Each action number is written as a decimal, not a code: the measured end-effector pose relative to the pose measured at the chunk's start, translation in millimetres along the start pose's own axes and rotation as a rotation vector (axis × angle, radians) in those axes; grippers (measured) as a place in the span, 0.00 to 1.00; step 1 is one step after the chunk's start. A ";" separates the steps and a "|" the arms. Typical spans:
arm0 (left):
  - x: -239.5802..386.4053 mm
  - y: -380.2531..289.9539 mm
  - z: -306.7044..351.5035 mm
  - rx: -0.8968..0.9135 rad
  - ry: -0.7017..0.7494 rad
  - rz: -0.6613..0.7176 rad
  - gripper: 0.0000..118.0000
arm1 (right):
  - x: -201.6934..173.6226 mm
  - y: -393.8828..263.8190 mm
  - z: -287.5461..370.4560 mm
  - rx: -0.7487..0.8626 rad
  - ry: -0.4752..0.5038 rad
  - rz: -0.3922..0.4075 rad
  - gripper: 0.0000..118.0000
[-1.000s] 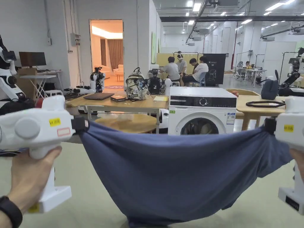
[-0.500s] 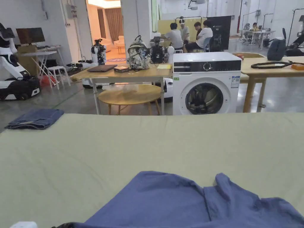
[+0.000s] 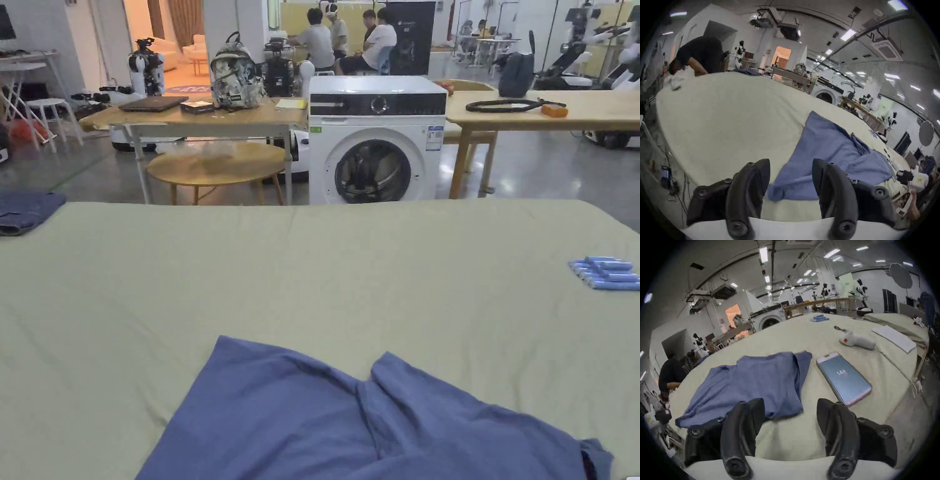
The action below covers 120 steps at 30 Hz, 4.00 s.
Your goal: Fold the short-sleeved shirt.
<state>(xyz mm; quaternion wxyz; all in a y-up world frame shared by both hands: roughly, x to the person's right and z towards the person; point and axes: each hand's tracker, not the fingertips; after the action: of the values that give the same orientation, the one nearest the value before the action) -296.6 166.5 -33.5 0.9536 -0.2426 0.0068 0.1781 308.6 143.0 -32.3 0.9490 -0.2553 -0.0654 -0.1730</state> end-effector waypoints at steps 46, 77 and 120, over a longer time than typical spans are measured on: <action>12.2 -24.4 -68.3 -0.298 0.093 0.026 0.01 | -99.4 94.4 -47.8 -0.026 0.233 0.305 0.13; 60.9 109.1 7.8 0.133 -0.197 -0.016 0.01 | -109.2 281.1 -78.7 -0.015 0.239 0.437 0.00; 152.6 435.8 -233.4 0.151 -0.181 -0.300 0.01 | -221.9 510.7 -204.8 0.333 0.106 0.328 0.00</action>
<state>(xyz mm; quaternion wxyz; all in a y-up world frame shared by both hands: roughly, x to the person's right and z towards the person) -286.1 466.1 -455.1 0.9817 -0.1516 -0.1020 0.0541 293.8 518.2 -491.7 0.9955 -0.0931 -0.0008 -0.0162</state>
